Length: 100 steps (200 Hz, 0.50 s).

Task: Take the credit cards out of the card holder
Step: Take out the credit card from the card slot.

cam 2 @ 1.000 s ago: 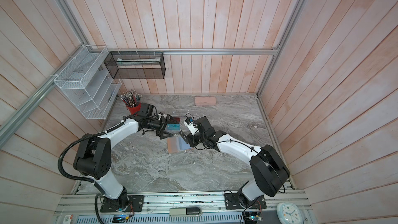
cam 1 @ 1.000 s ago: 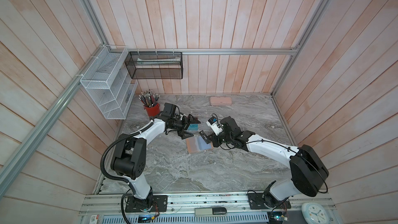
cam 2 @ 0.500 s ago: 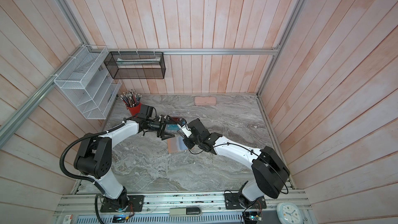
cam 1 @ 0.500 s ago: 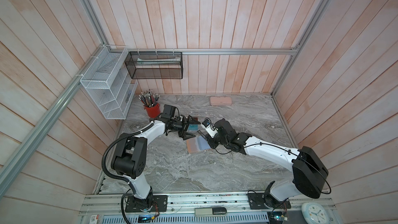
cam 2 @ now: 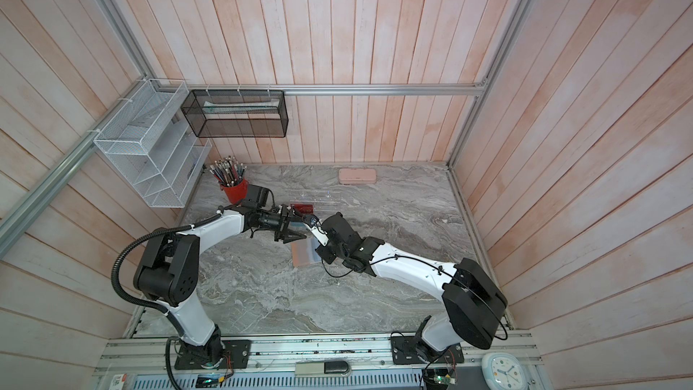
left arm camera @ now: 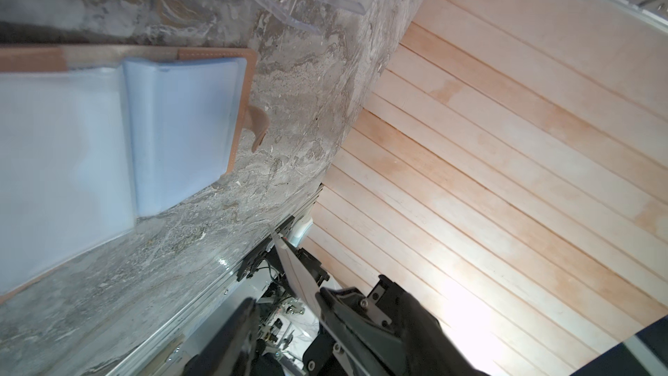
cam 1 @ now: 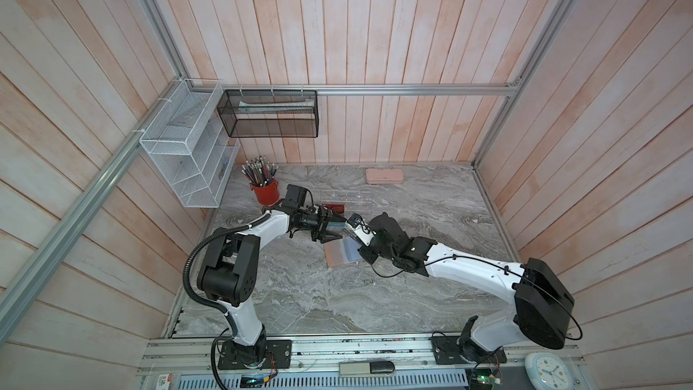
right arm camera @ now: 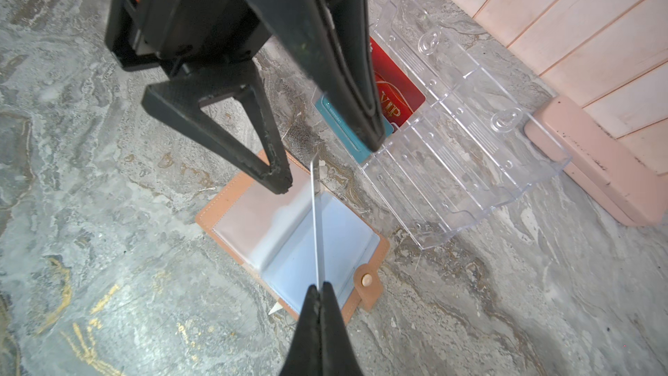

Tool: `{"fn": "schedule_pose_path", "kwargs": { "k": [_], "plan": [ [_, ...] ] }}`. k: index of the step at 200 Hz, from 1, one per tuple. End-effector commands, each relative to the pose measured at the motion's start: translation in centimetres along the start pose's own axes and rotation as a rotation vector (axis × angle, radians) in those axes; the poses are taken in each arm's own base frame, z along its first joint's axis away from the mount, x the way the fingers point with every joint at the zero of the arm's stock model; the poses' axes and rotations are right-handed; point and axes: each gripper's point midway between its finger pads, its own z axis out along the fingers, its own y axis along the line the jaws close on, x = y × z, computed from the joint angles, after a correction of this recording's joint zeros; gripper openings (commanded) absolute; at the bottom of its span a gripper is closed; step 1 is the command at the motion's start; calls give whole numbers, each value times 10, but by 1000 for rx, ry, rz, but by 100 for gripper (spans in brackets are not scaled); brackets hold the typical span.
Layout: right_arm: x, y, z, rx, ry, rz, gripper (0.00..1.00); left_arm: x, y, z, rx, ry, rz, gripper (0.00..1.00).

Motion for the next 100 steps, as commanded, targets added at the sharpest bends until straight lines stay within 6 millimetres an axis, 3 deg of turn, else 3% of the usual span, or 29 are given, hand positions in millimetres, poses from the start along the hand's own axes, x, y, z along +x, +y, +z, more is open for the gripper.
{"fn": "schedule_pose_path", "kwargs": {
  "k": [1,22,100],
  "plan": [
    [2,-5,-2,48,-7,-30,0,0,5,1,6,15,-4,57],
    [1,-5,-1,67,-11,-45,0,1,6,1,6,20,-8,47],
    [5,1,5,97,-8,-120,0,6,11,2,-4,31,-10,38]
  ]
}}
